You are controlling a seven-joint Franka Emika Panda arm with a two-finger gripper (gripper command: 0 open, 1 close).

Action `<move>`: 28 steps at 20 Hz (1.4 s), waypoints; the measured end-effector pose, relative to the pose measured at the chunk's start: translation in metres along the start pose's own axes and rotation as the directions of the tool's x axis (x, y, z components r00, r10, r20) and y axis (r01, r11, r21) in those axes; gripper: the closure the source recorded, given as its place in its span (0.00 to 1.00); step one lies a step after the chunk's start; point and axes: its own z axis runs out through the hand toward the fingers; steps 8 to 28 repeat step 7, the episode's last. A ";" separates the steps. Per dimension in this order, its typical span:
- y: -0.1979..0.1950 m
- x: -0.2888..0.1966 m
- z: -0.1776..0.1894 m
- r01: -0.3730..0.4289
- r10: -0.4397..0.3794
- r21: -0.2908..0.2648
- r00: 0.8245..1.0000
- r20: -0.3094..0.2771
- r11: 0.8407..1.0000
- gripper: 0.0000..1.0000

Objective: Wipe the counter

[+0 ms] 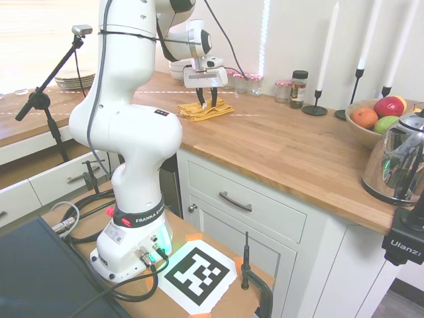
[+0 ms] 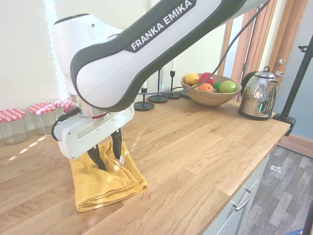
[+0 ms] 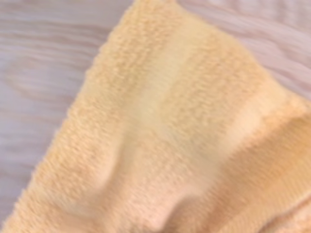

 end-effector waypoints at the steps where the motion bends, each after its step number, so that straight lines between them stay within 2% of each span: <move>1: 0.006 0.000 -0.002 -0.003 0.003 0.004 1.000 -0.003 1.000 0.00; 7: 0.042 0.001 -0.019 -0.008 0.009 0.026 1.000 -0.020 1.000 0.00; 28: 0.042 0.001 -0.019 -0.008 0.009 0.026 1.000 -0.020 1.000 0.00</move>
